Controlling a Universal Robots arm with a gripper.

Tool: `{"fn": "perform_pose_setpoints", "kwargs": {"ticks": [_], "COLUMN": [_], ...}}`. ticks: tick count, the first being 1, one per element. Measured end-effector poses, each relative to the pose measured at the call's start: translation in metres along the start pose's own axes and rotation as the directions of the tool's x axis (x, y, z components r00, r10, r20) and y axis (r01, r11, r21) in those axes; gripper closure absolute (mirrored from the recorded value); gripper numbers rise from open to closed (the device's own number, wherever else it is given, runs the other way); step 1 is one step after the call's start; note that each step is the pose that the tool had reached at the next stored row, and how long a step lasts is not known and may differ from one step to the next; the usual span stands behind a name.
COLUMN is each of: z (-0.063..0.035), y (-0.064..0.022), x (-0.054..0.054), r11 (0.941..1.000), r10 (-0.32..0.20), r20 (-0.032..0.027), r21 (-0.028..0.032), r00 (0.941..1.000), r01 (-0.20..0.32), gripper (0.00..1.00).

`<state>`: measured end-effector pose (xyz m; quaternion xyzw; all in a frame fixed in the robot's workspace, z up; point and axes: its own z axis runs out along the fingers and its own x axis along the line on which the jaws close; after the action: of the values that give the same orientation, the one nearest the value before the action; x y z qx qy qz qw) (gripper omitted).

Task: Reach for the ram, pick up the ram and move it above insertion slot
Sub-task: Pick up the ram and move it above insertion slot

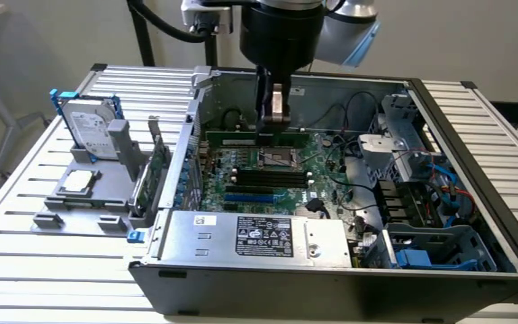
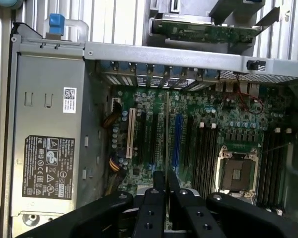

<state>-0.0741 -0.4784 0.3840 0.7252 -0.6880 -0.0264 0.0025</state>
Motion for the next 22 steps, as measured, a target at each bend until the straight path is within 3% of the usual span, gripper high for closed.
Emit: {"fn": "perform_pose_setpoints", "kwargs": {"ticks": [8,22], "z": [0.0005,0.0042], "y": [-0.0119,-0.0171], "x": [-0.02,-0.04], "r11": [1.0,0.9995], "r10": [0.001,0.033], "r20": [-0.0023,-0.001], "r21": [-0.0001,0.001], "r00": [1.0,0.9995], "r01": [-0.001,-0.033], "gripper": [0.86,0.86]}}
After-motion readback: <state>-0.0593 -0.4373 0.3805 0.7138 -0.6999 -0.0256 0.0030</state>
